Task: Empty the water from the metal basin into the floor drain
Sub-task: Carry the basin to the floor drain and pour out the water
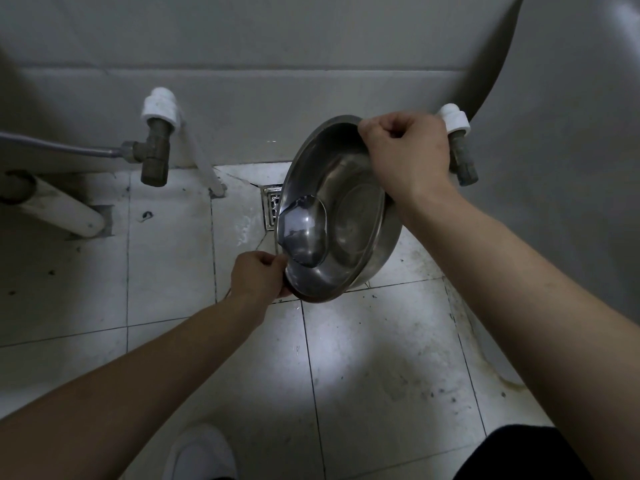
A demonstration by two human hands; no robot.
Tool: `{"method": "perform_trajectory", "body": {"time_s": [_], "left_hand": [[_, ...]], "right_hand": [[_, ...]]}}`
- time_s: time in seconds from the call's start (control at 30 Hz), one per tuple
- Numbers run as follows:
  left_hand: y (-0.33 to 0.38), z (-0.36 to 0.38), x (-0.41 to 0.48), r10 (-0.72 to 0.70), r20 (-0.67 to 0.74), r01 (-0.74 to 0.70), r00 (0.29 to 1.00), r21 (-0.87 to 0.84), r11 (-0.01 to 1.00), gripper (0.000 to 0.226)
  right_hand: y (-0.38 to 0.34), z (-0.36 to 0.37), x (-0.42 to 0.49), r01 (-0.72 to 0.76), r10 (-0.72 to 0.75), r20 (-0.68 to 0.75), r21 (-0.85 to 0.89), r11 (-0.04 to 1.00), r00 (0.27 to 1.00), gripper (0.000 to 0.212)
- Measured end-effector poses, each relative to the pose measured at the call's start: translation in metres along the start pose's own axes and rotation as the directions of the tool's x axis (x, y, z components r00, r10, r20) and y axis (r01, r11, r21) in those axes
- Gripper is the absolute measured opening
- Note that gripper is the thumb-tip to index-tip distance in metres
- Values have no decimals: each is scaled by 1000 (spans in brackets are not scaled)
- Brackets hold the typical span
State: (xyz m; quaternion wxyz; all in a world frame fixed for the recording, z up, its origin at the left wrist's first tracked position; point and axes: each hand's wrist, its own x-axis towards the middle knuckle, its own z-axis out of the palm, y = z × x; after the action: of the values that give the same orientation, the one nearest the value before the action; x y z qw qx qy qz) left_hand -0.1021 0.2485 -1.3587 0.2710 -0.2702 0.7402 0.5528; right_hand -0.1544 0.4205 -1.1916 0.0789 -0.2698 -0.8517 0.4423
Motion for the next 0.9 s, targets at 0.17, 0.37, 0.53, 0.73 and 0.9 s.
{"method": "perform_trajectory", "body": {"time_s": [0.17,0.37,0.53,0.73,0.9], "left_hand": [[-1,0,2,-9,-6,9,1000,-21,1000,24],[-2,2,3,-17,-18,17,1000,6,1000,22],[-2,4,4,-14,-19,14,1000,10,1000,23],[-1,4,4,-22,-14,23,1000,5,1000,23],[0,4,1,-20,-18,20,1000,0,1000,26]], "right_hand": [[-1,1,1,-7,7,7,-3,1000,1000,38],[-2,2,2,14,-14,21,-26,1000,1000,38],[-1,5,2,14,-14,13,-29,999,1000,37],[0,5,3,38,-37,27,-24,999,999,38],[1,6,2,49,-48,37,-9,999,998,40]]}}
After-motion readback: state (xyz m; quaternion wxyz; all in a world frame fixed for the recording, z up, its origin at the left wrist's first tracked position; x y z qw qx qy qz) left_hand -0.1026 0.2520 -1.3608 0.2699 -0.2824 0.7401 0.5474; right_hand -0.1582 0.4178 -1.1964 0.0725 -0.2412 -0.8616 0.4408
